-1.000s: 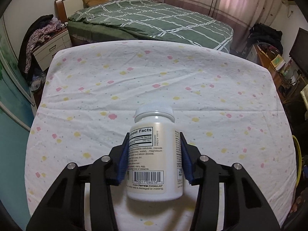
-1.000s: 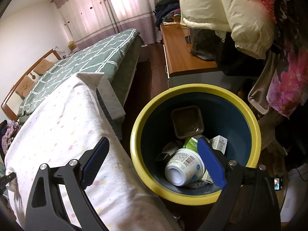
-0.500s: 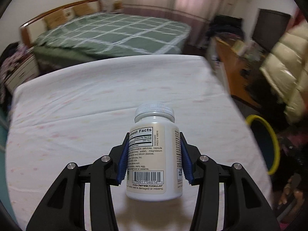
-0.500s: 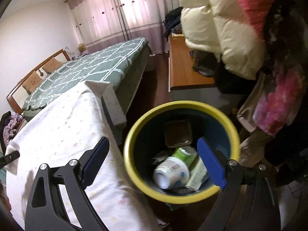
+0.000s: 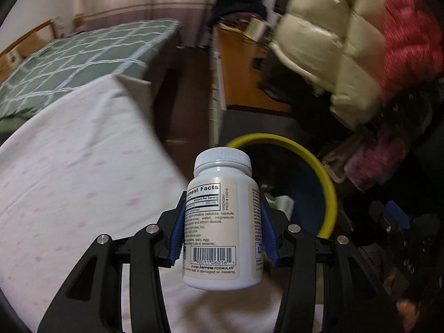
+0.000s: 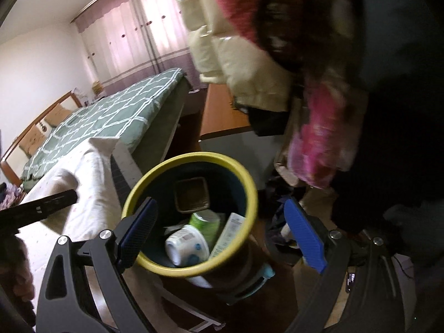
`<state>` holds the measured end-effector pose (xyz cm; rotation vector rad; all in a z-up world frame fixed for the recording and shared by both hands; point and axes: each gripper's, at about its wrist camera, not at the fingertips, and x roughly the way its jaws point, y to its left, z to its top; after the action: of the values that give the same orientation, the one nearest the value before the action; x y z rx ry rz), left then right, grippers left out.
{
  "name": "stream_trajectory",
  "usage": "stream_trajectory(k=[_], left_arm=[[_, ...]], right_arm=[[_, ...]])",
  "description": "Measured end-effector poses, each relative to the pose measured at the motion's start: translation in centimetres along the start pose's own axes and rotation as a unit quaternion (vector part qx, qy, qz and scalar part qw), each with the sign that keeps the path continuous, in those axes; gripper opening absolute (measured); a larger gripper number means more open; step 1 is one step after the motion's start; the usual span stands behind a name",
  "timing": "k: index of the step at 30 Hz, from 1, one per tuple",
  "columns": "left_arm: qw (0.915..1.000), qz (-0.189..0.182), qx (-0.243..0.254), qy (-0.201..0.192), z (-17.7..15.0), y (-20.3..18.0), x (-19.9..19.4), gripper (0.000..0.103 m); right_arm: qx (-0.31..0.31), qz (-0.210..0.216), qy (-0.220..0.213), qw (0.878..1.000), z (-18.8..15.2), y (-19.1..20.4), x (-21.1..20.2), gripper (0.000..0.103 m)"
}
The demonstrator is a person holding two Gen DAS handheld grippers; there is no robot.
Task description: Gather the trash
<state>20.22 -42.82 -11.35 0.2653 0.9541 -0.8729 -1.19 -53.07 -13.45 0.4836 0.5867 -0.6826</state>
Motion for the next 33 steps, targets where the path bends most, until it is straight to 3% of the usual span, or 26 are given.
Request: stream_trajectory(k=[4, 10, 11, 12, 13, 19, 21, 26, 29, 33], left_arm=[[0.9995, -0.007, 0.023, 0.017, 0.5, -3.9, 2.7, 0.047], [0.9991, -0.002, 0.029, 0.032, 1.1, -6.4, 5.8, 0.047], [0.9992, 0.003, 0.03, 0.027, 1.2, -6.4, 5.9, 0.05], [0.9993, 0.011, 0.03, 0.019, 1.3, -6.5, 5.9, 0.067], [0.9993, 0.022, 0.027, 0.01, 1.3, -6.5, 5.6, 0.075], [0.9972, 0.043, 0.019, -0.058, -0.1, -4.8, -1.3, 0.084], [0.995, 0.054, 0.014, -0.083, -1.4, -3.8, -4.3, 0.094], [0.987, 0.101, -0.014, -0.125, -6.2, 0.0, -11.9, 0.098], [0.9778, 0.141, -0.04, -0.15, -9.8, 2.6, -16.6, 0.098], [0.9572, 0.208, -0.09, -0.18, -14.9, 5.9, -22.3, 0.098]], right_arm=[[0.01, -0.003, -0.004, 1.0, 0.0, -2.0, -0.4, 0.088], [0.017, 0.001, -0.005, 1.0, 0.1, -3.5, -0.9, 0.088], [0.017, 0.002, -0.004, 1.0, 0.1, -3.5, -0.9, 0.088], [0.017, 0.003, -0.003, 1.0, 0.0, -3.5, -1.0, 0.089], [0.017, 0.005, -0.002, 1.0, 0.0, -3.5, -1.0, 0.089], [-0.002, 0.023, 0.003, 1.0, -0.1, -2.4, -1.5, 0.089], [-0.012, 0.032, 0.006, 0.999, -0.3, -1.8, -1.7, 0.089], [-0.045, 0.062, 0.014, 0.997, -0.9, 1.0, -2.5, 0.091], [-0.067, 0.078, 0.012, 0.995, -1.3, 2.9, -3.5, 0.091], [-0.103, 0.103, 0.002, 0.989, -1.9, 5.9, -5.4, 0.091]])
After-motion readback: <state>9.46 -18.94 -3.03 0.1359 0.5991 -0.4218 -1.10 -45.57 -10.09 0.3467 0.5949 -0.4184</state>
